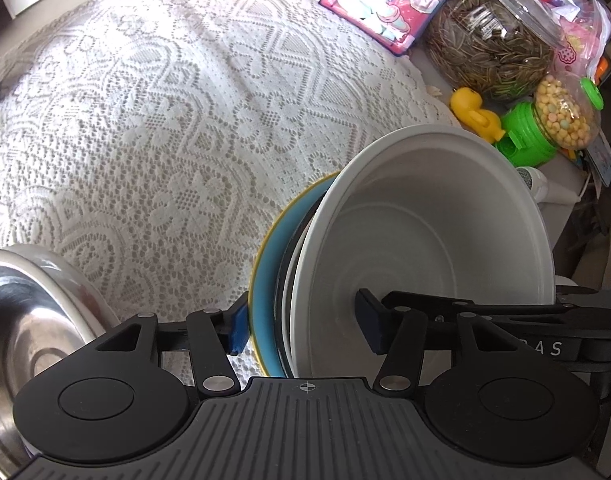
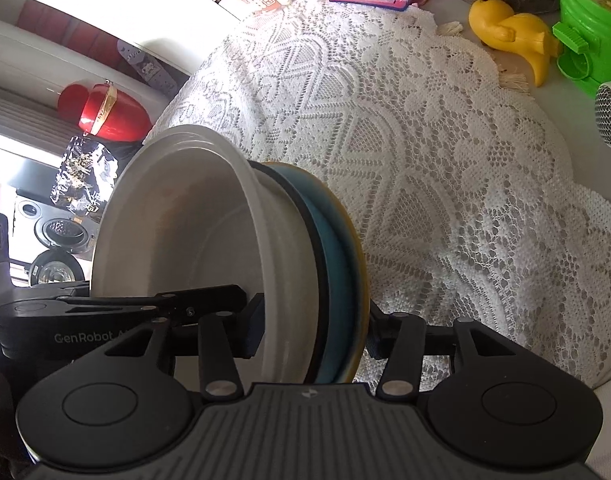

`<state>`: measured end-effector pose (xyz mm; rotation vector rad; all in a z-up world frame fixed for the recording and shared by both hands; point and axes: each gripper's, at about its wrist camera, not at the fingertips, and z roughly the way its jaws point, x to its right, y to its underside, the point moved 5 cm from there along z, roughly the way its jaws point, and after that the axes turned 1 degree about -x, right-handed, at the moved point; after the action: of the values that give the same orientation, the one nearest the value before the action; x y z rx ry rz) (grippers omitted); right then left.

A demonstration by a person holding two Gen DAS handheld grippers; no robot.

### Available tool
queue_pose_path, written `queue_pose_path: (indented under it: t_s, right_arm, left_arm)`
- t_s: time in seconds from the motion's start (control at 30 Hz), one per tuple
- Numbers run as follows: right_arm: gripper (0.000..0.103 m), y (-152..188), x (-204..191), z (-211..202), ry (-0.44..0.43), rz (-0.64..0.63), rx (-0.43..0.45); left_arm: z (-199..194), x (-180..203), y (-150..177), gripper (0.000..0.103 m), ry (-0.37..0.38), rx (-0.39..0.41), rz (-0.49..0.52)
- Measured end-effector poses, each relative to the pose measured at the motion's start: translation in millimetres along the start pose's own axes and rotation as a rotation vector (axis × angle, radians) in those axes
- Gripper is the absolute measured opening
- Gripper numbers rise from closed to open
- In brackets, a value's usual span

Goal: Organize plates and bowls
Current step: 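Carry the bowl stack with both grippers toward the steel bowl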

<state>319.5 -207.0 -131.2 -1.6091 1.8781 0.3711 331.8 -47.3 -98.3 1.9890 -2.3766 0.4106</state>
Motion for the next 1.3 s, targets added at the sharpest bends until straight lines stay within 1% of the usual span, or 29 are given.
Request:
queue_pose_path:
  t_s: [0.23, 0.4, 0.53, 0.83, 0.93, 1.0, 1.07, 1.17, 1.3]
  right_arm:
    - [0.048, -2, 3, 1, -0.020, 0.016, -0.009]
    - [0.048, -3, 3, 1, -0.028, 0.007, -0.019]
    - [0.047, -3, 2, 0, -0.018, 0.011, -0.024]
    - [0.047, -5, -2, -1, -0.005, 0.005, -0.031]
    - [0.047, -7, -3, -2, -0.003, 0.001, -0.030]
    - [0.047, -7, -2, 1, 0.001, -0.006, -0.035]
    - [0.047, -5, -3, 0, 0.005, -0.031, -0.021]
    - [0.050, -2, -3, -1, 0.012, -0.017, -0.012]
    - [0.050, 6, -4, -6, 0.030, 0.002, 0.013]
  left_arm:
    - [2, 0, -3, 0.060, 0.004, -0.004, 0.001]
    - [3, 2, -1, 0.061, -0.003, -0.005, 0.031]
    - [4, 1, -2, 0.060, -0.002, -0.016, 0.006]
    - [-1, 0, -2, 0.059, -0.001, -0.033, -0.011]
    - [-2, 2, -3, 0.059, -0.004, -0.025, -0.009]
    - [1, 2, -1, 0.059, -0.005, -0.037, 0.003]
    - [1, 2, 1, 0.060, -0.006, -0.029, 0.020]
    - [-1, 4, 3, 0.055, -0.013, -0.020, 0.047]
    - [1, 5, 4, 0.058, -0.018, -0.029, 0.055]
